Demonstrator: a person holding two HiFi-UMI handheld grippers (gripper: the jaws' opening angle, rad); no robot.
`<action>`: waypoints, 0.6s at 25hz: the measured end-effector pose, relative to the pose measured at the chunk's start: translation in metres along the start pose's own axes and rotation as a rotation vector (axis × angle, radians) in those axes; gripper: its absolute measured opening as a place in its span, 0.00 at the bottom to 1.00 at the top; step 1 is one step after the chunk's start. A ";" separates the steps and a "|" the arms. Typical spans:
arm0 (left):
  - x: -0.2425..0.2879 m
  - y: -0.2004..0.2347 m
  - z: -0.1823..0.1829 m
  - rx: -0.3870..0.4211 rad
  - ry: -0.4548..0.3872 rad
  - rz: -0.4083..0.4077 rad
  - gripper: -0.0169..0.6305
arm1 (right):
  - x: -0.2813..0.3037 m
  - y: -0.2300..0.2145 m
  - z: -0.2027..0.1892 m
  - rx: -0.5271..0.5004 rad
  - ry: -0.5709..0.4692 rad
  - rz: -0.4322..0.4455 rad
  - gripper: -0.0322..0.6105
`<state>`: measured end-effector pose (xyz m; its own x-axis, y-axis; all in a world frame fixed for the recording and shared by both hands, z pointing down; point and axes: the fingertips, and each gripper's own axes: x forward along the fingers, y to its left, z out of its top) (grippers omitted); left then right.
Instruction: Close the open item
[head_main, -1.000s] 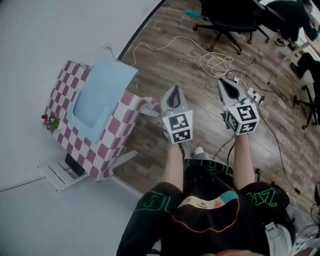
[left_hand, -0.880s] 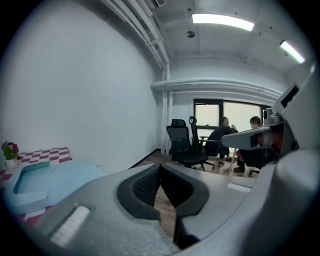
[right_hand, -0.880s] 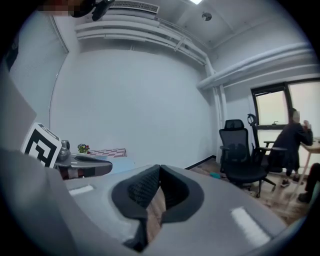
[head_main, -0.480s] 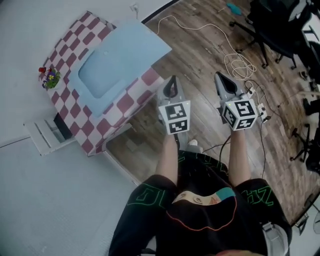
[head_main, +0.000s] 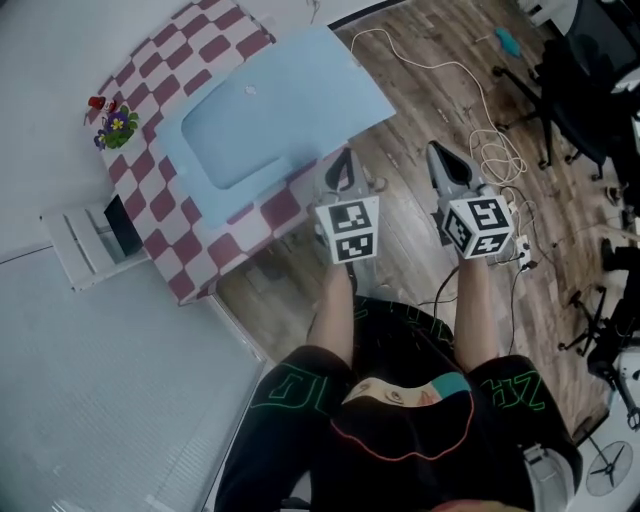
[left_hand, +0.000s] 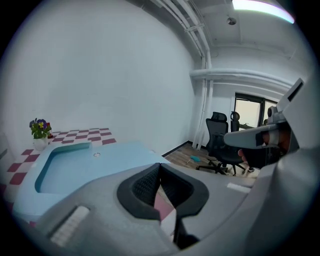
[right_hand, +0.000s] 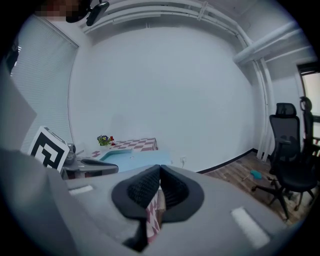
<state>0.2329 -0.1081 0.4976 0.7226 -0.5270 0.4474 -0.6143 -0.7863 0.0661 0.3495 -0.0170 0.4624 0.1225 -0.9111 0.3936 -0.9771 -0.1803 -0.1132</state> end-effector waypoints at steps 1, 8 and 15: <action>0.004 0.007 0.001 -0.004 0.003 0.004 0.04 | 0.008 0.003 0.004 -0.002 0.002 0.005 0.05; 0.016 0.044 0.008 -0.021 0.008 0.025 0.04 | 0.049 0.028 0.015 -0.023 0.016 0.044 0.05; 0.031 0.049 0.003 -0.042 0.036 0.022 0.04 | 0.070 0.025 0.012 -0.055 0.060 0.050 0.05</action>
<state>0.2258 -0.1643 0.5119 0.6971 -0.5317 0.4809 -0.6436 -0.7597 0.0930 0.3357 -0.0897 0.4766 0.0646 -0.8945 0.4424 -0.9900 -0.1133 -0.0845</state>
